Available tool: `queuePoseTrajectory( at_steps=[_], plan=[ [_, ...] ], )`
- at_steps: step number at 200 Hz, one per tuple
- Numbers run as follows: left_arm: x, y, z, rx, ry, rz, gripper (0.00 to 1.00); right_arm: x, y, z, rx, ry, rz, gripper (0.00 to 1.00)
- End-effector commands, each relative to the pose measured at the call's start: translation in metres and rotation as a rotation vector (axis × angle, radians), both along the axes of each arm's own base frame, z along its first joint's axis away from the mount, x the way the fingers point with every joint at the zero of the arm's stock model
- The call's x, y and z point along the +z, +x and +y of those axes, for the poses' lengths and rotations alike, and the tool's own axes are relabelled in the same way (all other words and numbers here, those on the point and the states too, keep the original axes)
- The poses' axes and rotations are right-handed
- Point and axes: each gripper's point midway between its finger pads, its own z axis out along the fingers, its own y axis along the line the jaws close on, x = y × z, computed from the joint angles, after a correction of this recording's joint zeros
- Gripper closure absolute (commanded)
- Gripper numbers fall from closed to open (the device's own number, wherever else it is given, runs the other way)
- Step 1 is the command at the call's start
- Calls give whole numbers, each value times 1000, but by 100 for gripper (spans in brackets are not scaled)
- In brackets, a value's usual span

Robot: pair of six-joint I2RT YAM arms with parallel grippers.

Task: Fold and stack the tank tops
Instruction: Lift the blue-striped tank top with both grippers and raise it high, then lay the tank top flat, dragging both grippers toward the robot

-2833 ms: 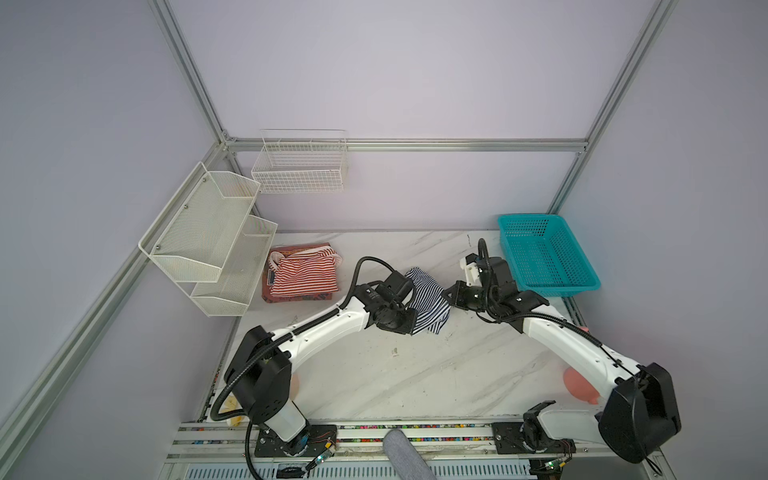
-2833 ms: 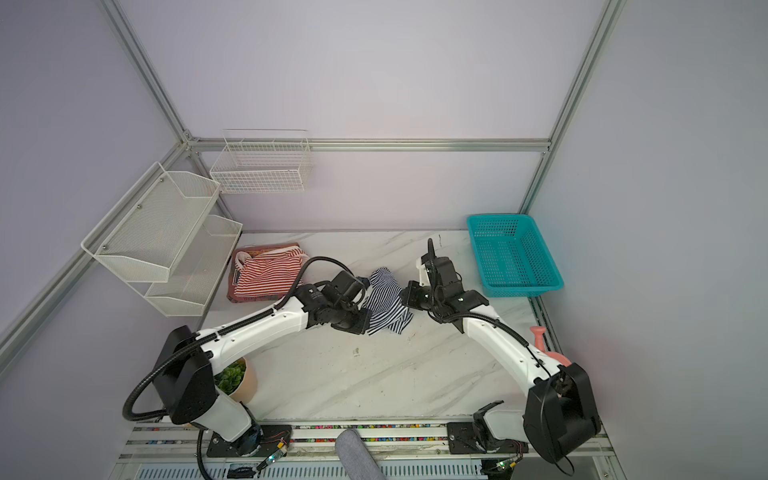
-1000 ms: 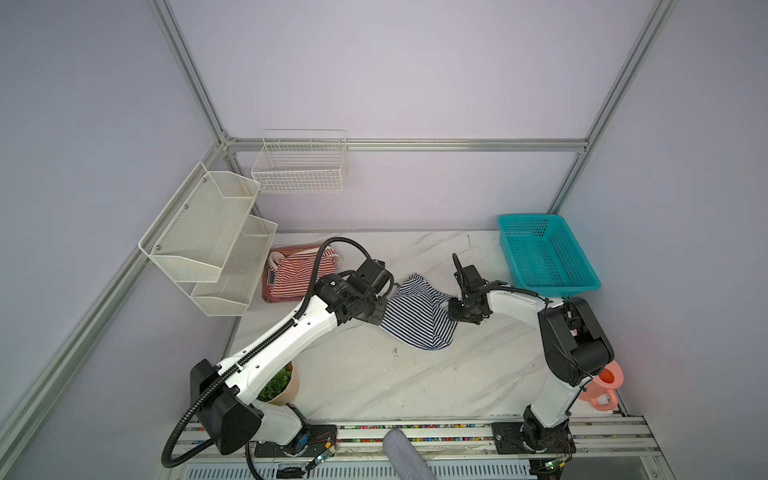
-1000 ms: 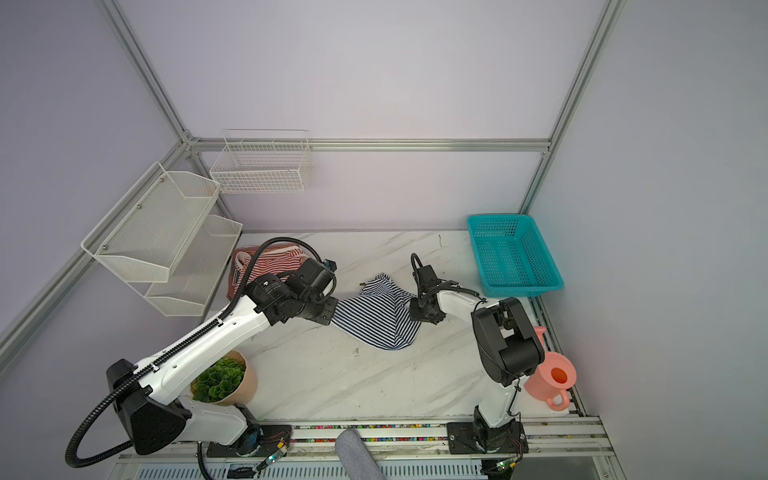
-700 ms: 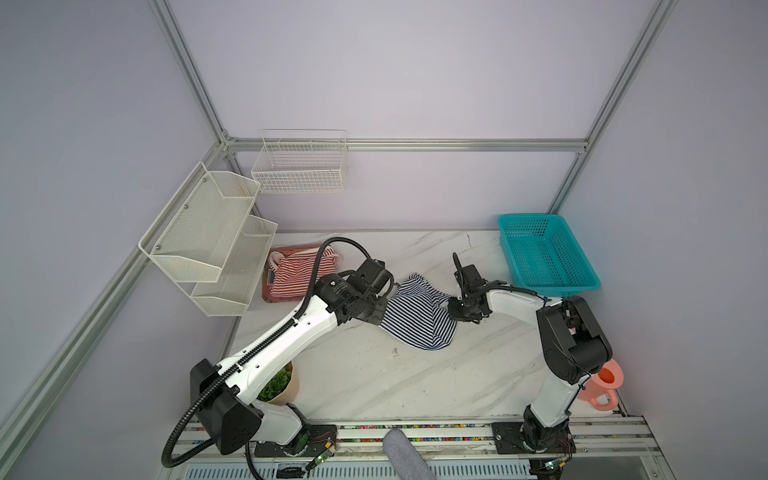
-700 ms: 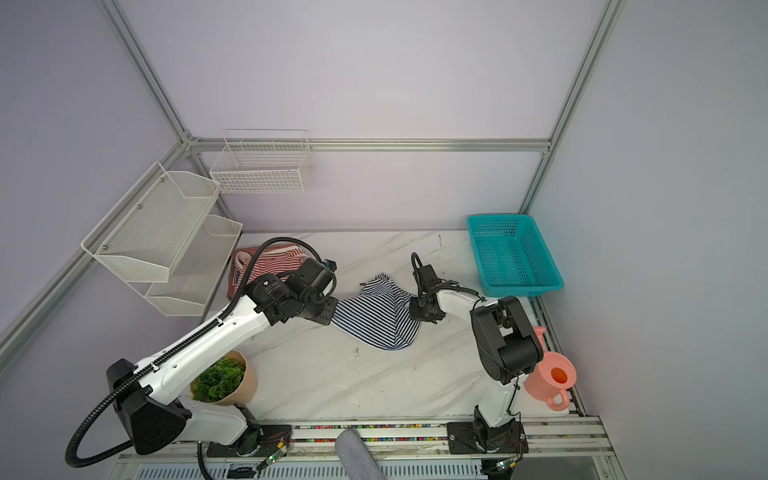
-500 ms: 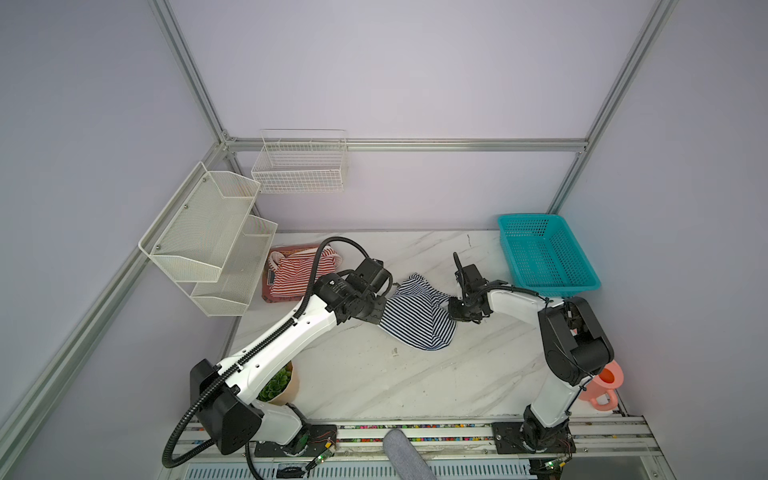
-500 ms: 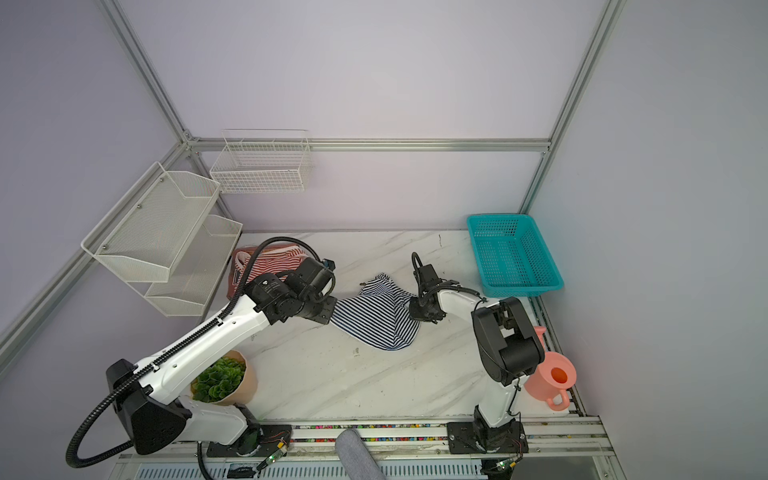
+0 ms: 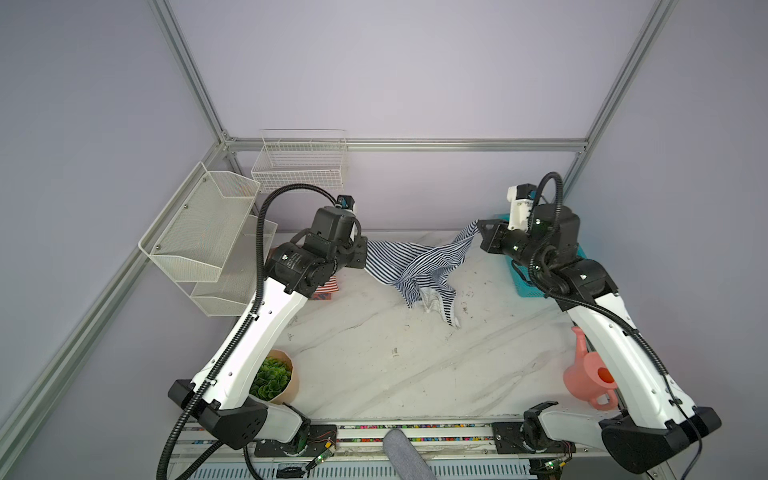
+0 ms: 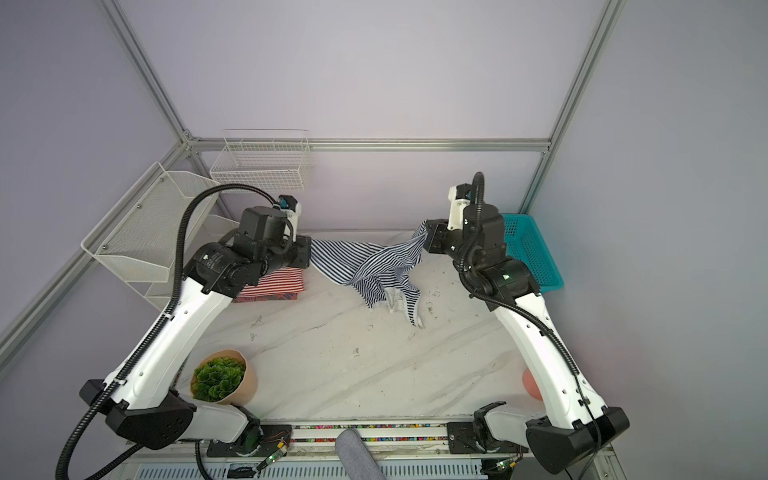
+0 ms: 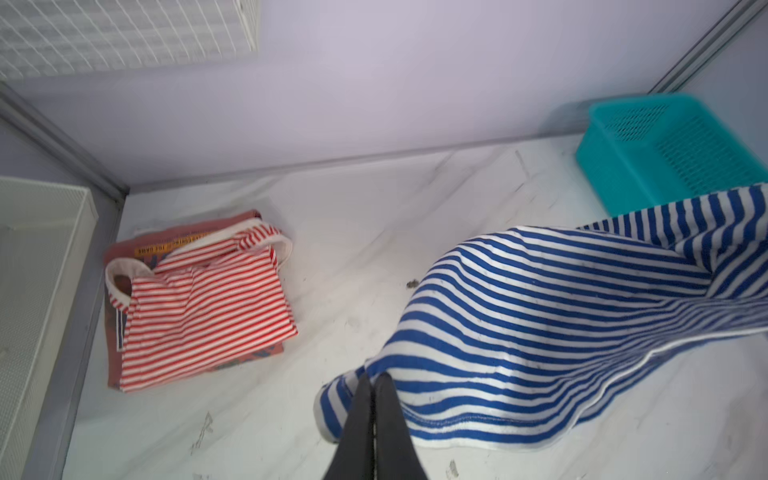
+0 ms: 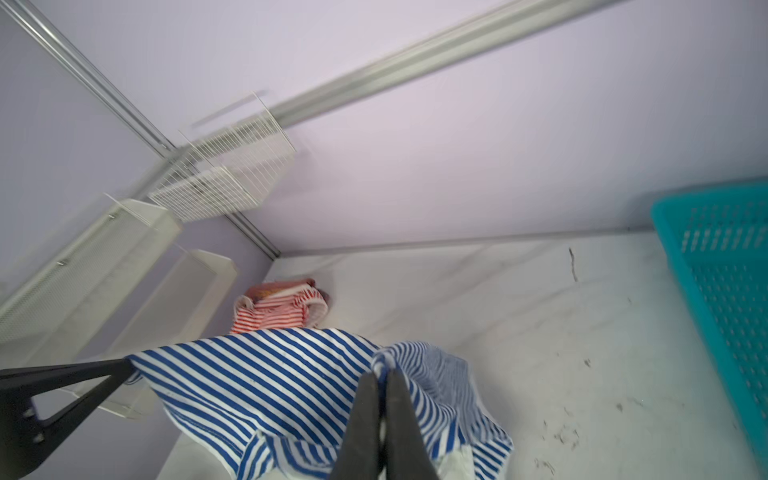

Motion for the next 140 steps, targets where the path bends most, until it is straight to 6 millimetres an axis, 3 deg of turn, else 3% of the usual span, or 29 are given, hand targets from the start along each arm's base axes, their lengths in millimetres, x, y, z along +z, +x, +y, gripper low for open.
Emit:
queuePoseTrajectory(
  at_steps=[1,37,73,109,124,127,140],
  plan=[
    [87,-23,0,-81,-104,-213,100,15,-9,-5,3,-3,-18,100],
    [117,-52,12,-112,-153,-302,100,58,-42,-14,20,54,-119,100],
    [104,-52,17,-86,-133,-294,100,63,-50,-20,6,72,-130,100],
    [57,-15,2,-77,-74,-173,100,34,-17,-9,-9,40,-45,100],
    [43,7,-1,-80,-76,-128,100,17,7,-2,-22,6,-5,100],
    [31,19,-5,-82,-67,-97,100,18,11,-3,-31,3,-5,100],
    [28,44,-5,-78,-80,-79,100,5,39,2,-45,-30,23,100]
  ],
)
